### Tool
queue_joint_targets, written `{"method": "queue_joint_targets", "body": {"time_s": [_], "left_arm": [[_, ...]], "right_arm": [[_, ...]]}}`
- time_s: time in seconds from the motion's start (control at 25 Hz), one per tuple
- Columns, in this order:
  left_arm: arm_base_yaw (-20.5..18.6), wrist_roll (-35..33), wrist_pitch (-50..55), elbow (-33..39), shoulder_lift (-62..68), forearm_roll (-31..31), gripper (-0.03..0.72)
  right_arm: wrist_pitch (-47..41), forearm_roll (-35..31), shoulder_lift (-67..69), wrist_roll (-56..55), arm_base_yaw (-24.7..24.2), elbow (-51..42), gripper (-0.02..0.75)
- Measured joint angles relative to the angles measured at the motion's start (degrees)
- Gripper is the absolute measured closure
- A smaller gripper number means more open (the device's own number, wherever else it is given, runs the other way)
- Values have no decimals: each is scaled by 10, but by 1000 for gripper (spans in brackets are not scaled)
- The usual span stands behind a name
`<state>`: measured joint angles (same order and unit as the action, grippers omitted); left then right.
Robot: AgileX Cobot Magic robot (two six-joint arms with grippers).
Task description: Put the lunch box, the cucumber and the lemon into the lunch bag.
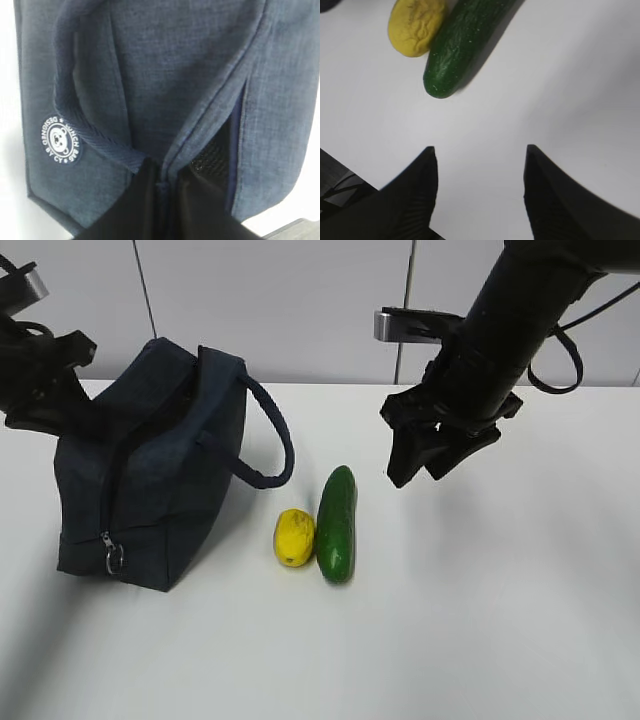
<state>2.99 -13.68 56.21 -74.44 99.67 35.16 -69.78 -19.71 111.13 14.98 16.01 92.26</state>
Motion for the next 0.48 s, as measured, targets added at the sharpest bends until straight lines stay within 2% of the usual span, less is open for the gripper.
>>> {"method": "queue_joint_targets", "body": {"time_s": [0.12, 0.48], "left_arm": [[0, 0, 3, 0, 0, -18, 669], [-1, 3, 13, 0, 0, -27, 669]], "right_arm": [[0, 21, 0, -1, 0, 0, 324], [-1, 26, 0, -33, 1, 0, 324]]}}
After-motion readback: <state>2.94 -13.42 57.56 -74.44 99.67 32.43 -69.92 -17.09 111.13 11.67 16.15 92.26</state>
